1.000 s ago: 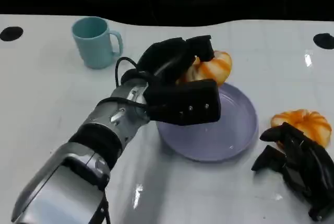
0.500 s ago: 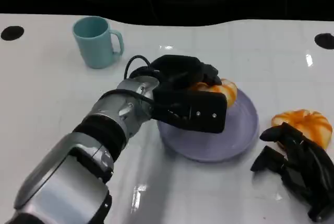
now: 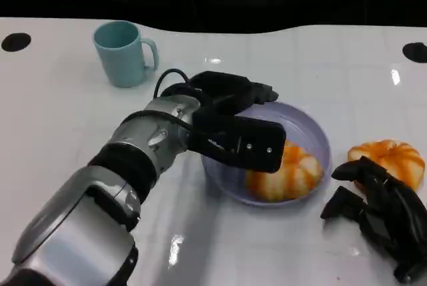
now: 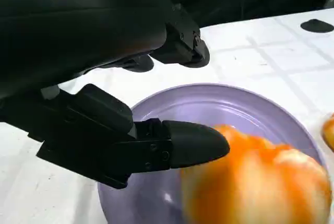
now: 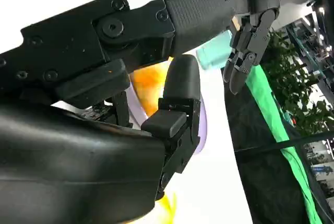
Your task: Grasp the bread from the table and place it into the plate.
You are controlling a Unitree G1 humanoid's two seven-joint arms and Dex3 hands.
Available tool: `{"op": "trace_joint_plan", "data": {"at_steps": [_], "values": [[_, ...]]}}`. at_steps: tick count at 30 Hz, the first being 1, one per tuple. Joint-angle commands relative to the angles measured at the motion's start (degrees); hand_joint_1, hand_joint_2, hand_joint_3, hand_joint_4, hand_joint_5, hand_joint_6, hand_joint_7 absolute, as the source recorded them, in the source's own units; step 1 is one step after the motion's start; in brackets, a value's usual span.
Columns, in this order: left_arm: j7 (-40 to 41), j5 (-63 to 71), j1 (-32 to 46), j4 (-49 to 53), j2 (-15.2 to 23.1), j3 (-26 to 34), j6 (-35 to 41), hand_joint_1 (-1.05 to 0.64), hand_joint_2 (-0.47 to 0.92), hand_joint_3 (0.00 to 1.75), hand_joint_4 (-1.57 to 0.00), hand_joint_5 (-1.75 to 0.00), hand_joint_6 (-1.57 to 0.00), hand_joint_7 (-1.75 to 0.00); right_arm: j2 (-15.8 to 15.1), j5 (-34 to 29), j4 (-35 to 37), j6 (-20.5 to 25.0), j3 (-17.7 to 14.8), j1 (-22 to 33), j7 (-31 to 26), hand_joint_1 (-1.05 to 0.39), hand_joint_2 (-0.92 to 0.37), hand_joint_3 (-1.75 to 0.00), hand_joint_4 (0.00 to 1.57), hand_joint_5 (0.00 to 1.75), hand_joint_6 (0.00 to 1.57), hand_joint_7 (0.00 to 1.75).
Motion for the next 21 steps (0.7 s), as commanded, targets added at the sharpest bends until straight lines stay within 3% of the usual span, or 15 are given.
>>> {"op": "trace_joint_plan", "data": {"at_steps": [1,9,13,17,21], "values": [[-1.01,0.65,-1.81,-0.42,0.95,-0.42,-0.04,-0.99,0.92,0.72,-0.18,-0.22,-0.35,-0.02,-0.43,-0.38,0.16,0.34,0.27,1.11,-0.69,-0.55,-0.92,-0.20,0.62,1.59,0.57,1.29],[0.44,-0.72,-1.01,-1.93,1.84,1.27,-0.82,-0.97,0.92,0.69,-0.25,-0.25,-0.42,-0.05,-0.57,-0.54,-0.30,0.37,0.45,1.47,-1.00,-0.54,-0.92,-0.21,0.62,1.59,0.57,1.29],[0.25,-3.11,1.25,-5.90,4.36,3.84,-2.95,-0.92,0.92,0.65,-0.26,-0.25,-0.42,-0.04,-0.54,-0.11,-0.64,0.82,0.45,1.66,-0.81,-0.53,-0.92,-0.22,0.61,1.59,0.56,1.28],[0.02,-8.67,5.81,-9.51,7.35,8.69,-9.19,-0.88,0.92,0.60,-0.27,-0.25,-0.39,-0.02,-0.75,0.17,0.10,0.34,0.21,1.26,-0.21,-0.53,-0.92,-0.23,0.61,1.59,0.56,1.29],[-5.49,-18.28,9.91,-10.32,7.53,15.19,-14.18,-0.82,0.92,0.53,-0.28,-0.26,-0.37,-0.01,-0.82,0.13,0.59,-0.07,0.05,1.21,-0.21,-0.54,-0.92,-0.21,0.61,1.59,0.57,1.29]]}}
